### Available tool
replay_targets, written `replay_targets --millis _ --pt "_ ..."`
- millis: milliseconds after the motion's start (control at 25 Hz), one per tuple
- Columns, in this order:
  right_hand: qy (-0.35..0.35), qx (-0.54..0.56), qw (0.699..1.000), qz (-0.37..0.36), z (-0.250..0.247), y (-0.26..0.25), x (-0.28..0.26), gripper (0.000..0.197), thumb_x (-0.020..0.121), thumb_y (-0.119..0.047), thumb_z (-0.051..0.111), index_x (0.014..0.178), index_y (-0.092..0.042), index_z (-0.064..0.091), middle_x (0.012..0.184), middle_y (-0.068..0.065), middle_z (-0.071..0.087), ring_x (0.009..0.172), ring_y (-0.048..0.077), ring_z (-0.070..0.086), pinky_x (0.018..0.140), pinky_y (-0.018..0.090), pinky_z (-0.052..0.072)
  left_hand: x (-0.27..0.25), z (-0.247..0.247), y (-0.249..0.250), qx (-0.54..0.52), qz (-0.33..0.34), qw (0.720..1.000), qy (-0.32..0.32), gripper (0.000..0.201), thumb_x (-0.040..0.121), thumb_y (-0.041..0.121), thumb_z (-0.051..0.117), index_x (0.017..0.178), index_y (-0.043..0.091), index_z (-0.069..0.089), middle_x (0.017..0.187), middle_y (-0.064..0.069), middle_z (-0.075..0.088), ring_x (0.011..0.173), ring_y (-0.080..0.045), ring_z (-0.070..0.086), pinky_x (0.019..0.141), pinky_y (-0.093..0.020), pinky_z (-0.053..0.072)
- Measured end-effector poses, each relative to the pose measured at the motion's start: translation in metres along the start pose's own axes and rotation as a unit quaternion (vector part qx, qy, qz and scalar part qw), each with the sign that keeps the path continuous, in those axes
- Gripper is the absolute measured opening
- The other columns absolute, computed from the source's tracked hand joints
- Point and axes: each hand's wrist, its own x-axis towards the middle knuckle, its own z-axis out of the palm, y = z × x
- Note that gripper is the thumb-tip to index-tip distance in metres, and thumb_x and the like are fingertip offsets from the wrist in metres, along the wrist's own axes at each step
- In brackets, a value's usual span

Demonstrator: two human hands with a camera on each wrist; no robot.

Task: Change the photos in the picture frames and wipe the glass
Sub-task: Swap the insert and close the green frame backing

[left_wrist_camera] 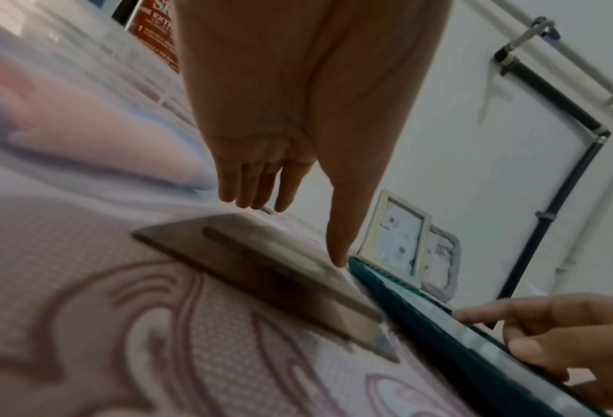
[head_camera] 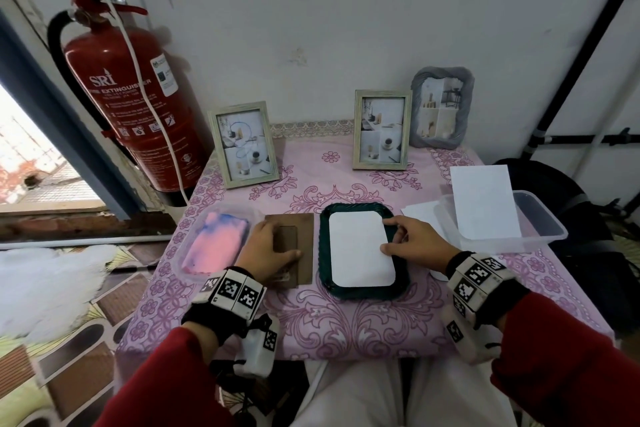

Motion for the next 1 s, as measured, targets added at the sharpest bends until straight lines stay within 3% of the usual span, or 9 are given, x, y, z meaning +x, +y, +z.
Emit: replay_targets --millis 160,280,400,560,800,1000 --pt "0.000 0.001 1.000 0.000 0.000 0.000 0.000 0.055 0.082 -0.013 0.067 0.133 -0.009 0.047 0.075 -0.005 0.052 0.069 0.005 0.048 0.064 0.016 0.037 0.000 0.002 -0.005 0.070 -0.017 0.997 -0.003 0.063 0.076 0.038 0.073 0.123 0.004 0.050 0.127 -0.010 0.045 0.115 -0.022 0.045 0.100 -0.026 0.034" --pt "0.000 0.001 1.000 0.002 0.000 0.000 0.001 0.055 0.082 -0.013 0.067 0.133 -0.009 0.047 0.075 -0.005 0.052 0.070 0.005 0.048 0.064 0.013 0.037 -0.001 0.005 -0.007 0.032 -0.032 0.999 0.014 0.066 0.073 0.037 0.076 0.123 0.003 0.049 0.122 -0.011 0.048 0.112 -0.023 0.048 0.098 -0.028 0.038" --pt "-0.001 0.004 1.000 0.004 0.000 0.001 0.001 0.055 0.082 -0.013 0.067 0.133 -0.009 0.047 0.075 -0.005 0.052 0.070 0.005 0.048 0.064 0.015 0.037 -0.003 0.009 -0.005 -0.016 -0.043 0.998 0.045 0.064 0.071 0.033 0.079 0.121 0.003 0.051 0.121 -0.011 0.048 0.110 -0.022 0.049 0.093 -0.023 0.037" --pt "-0.001 0.003 1.000 0.004 0.000 0.001 0.001 0.054 0.083 -0.013 0.066 0.133 -0.010 0.047 0.075 -0.005 0.052 0.069 0.004 0.048 0.064 0.014 0.037 -0.003 0.016 0.001 0.015 -0.050 0.997 0.050 0.063 0.074 0.033 0.075 0.123 0.003 0.050 0.126 -0.014 0.044 0.116 -0.026 0.047 0.103 -0.031 0.038" --pt "-0.003 0.008 1.000 0.006 -0.001 0.000 0.000 0.054 0.083 -0.011 0.065 0.134 -0.008 0.046 0.075 -0.005 0.052 0.069 0.005 0.048 0.066 0.019 0.038 -0.001 0.019 0.007 0.053 -0.077 0.994 0.060 0.067 0.069 0.040 0.077 0.123 0.009 0.053 0.127 -0.015 0.045 0.123 -0.027 0.040 0.105 -0.031 0.032" --pt "-0.002 0.006 1.000 0.007 0.000 0.001 0.000 0.054 0.082 -0.010 0.065 0.133 -0.009 0.047 0.074 -0.006 0.051 0.068 0.002 0.048 0.063 0.013 0.038 -0.001 0.018 0.010 0.050 -0.097 0.992 0.055 0.067 0.068 0.042 0.077 0.123 0.011 0.054 0.127 -0.015 0.045 0.123 -0.028 0.041 0.108 -0.033 0.032"
